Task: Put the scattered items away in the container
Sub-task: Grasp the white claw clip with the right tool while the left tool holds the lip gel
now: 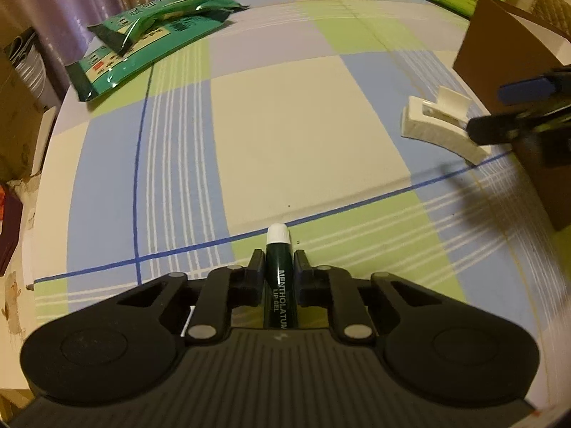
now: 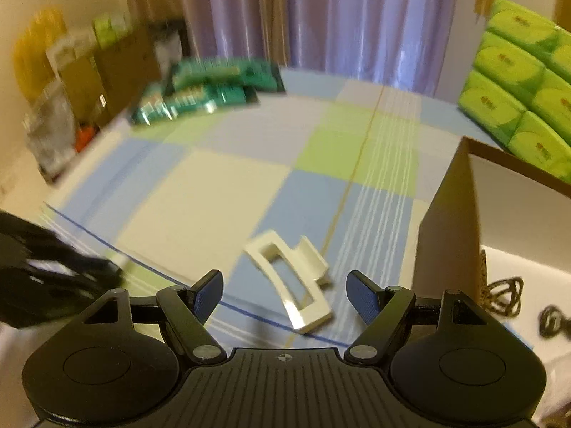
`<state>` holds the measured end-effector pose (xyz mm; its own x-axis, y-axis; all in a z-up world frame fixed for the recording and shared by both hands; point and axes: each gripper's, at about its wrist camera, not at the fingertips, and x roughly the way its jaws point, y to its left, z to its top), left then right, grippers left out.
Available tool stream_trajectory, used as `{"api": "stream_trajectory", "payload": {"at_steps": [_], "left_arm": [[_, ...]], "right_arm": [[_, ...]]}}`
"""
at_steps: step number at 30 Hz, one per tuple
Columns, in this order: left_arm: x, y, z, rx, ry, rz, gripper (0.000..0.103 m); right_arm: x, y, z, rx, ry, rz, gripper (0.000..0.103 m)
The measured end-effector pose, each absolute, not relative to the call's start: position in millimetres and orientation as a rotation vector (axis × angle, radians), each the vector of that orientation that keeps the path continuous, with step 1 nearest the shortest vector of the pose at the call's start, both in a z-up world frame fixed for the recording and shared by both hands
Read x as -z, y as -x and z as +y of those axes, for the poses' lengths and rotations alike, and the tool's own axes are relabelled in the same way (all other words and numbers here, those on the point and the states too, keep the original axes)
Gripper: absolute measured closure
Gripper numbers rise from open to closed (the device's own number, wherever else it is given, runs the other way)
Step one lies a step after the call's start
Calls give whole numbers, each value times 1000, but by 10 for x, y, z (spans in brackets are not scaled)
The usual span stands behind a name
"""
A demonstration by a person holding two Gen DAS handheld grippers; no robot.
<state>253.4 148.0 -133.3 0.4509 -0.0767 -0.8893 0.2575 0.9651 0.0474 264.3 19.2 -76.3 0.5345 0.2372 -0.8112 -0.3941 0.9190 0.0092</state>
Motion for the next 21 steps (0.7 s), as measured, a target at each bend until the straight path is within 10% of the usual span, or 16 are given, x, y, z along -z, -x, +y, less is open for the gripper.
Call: {"api": "stream_trajectory", "payload": {"at_steps": [11,14,21], "left_arm": [[1331,-2505,1525,167,-148,1096,90],[1327,-2486,1524,164,-148,1098,90],[1312,-2385,1522,166,-148,1096,90]], "right_arm": [[1068,-2915,459,-338,289,1040,30],[1137,-2927,487,-317,301,1049,60],[1076,-2649,370,-325,192,1037,62]]}}
